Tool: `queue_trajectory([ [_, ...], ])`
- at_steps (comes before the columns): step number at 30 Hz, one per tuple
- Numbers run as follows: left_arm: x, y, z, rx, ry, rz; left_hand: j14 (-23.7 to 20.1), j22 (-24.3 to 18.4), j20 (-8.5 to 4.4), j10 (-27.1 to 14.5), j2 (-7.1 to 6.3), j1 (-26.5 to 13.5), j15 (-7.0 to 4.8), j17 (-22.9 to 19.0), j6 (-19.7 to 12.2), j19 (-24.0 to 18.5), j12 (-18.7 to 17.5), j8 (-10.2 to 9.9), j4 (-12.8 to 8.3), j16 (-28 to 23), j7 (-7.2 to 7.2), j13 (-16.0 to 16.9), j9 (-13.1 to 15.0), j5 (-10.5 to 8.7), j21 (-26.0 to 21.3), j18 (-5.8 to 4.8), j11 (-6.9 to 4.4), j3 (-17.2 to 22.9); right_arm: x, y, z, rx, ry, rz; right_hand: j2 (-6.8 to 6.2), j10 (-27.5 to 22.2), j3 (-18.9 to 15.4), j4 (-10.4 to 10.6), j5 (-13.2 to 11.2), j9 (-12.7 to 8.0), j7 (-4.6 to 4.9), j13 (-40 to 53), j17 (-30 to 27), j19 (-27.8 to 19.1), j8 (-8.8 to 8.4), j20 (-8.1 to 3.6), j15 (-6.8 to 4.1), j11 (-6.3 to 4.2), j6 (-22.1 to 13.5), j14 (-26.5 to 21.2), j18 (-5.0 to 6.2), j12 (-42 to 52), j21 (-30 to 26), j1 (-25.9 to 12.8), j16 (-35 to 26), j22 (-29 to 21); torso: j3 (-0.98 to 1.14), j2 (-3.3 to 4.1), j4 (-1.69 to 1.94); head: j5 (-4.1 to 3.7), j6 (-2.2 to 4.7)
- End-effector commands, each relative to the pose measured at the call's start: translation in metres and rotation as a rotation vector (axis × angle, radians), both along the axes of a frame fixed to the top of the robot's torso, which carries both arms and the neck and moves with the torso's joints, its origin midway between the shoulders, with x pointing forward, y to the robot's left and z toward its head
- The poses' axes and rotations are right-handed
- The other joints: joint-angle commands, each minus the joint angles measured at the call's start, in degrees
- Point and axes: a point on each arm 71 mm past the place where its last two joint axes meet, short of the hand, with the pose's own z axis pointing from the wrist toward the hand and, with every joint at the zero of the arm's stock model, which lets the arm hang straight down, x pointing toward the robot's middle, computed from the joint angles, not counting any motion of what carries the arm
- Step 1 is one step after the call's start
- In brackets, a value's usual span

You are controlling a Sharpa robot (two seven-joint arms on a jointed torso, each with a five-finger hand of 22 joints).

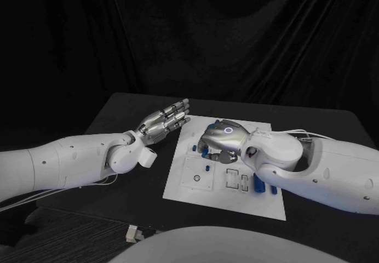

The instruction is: Assemble the parts on the task board

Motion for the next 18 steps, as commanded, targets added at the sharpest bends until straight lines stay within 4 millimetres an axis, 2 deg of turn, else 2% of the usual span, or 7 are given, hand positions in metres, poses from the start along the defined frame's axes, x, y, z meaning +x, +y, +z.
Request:
queue_trajectory([
  [1,0.002,0.004,0.005,-0.017,-0.073,0.069,0.0,-0.1,1.83,-0.1,-0.37,0.2,0.28,0.0,-0.6,0.0,0.1,-0.3,0.2,-0.2,-1.52,0.0,-0.1,-0.25,-0.2,-0.26,0.24,0.0,-0.002,0.007,-0.007,-0.034,-0.078,0.022,-0.54,0.4,0.3,0.0,-0.1,0.0,0.14,0.0,0.1,1.2,-0.30,0.44,0.30,-0.20,-0.4,2.1,0.70,-0.3,-0.2,0.1,0.2,10.0,0.01,0.00,0.01,0.26,0.00],
  [4,0.001,0.006,0.005,-0.015,-0.077,0.076,0.0,-0.1,3.00,-0.2,-0.32,0.4,0.90,0.0,-0.5,0.0,0.1,-0.2,0.3,-0.2,-1.87,0.0,0.0,-0.24,-0.2,-0.05,0.51,0.0,-0.005,0.014,-0.014,-0.036,-0.086,0.044,-0.63,0.4,0.4,-0.1,-0.1,0.0,0.13,0.0,0.0,1.2,-0.32,0.44,0.28,-0.23,-0.4,2.1,0.70,-0.3,-0.2,0.1,0.1,10.0,0.01,0.01,0.07,0.37,0.00],
  [6,0.001,0.006,0.004,-0.015,-0.075,0.075,0.0,-0.1,3.84,-0.2,-0.20,0.5,1.62,0.0,0.1,0.0,0.1,0.0,0.3,-0.2,-0.63,0.0,0.1,-0.03,-0.2,0.22,0.85,0.0,-0.007,0.018,-0.019,-0.039,-0.086,0.058,-0.66,0.5,0.5,-0.1,0.0,0.0,0.13,0.0,0.0,1.2,-0.34,0.44,0.28,-0.23,-0.4,2.1,0.70,-0.2,-0.2,0.0,0.2,10.0,0.00,0.00,0.08,0.48,0.00],
  [9,0.001,0.005,0.004,-0.017,-0.068,0.066,0.0,0.0,4.24,-0.3,0.09,0.9,1.61,0.0,1.9,0.0,0.1,0.7,0.2,-0.2,3.48,0.0,0.3,0.38,-0.2,0.54,-0.14,0.2,-0.009,0.020,-0.024,-0.041,-0.082,0.068,-0.72,0.5,0.8,-0.2,0.1,0.0,0.13,0.0,0.1,1.2,-0.43,0.41,0.18,-0.25,-0.5,2.1,0.70,-0.3,-0.1,0.0,0.2,10.0,0.01,0.01,0.11,0.26,0.00],
  [10,0.001,0.005,0.004,-0.019,-0.065,0.062,0.0,0.0,4.35,-0.3,0.28,1.2,1.62,0.0,2.4,0.0,0.1,1.0,0.1,-0.2,4.39,0.0,0.4,0.66,-0.2,0.58,-0.39,0.4,-0.009,0.021,-0.026,-0.040,-0.081,0.071,-0.76,0.5,0.9,-0.3,0.2,0.0,0.15,0.0,0.1,1.2,-0.48,0.38,0.13,-0.26,-0.5,2.1,0.71,-0.3,-0.2,0.0,0.2,10.0,0.00,0.01,0.03,0.30,0.00],
  [18,0.000,0.003,0.003,-0.025,-0.051,0.043,0.0,0.2,4.84,-0.3,0.69,1.7,2.47,0.0,2.6,0.0,0.2,1.2,-0.2,-0.2,4.51,0.0,0.4,1.23,-0.1,0.61,-0.16,0.8,-0.011,0.020,-0.034,-0.044,-0.069,0.077,-0.78,0.6,1.2,-0.3,0.2,0.0,0.24,0.1,0.2,1.2,-0.54,0.40,0.25,-0.22,-0.5,2.1,0.67,-0.3,0.0,-0.1,0.2,10.0,0.01,0.03,0.02,0.18,0.00],
])
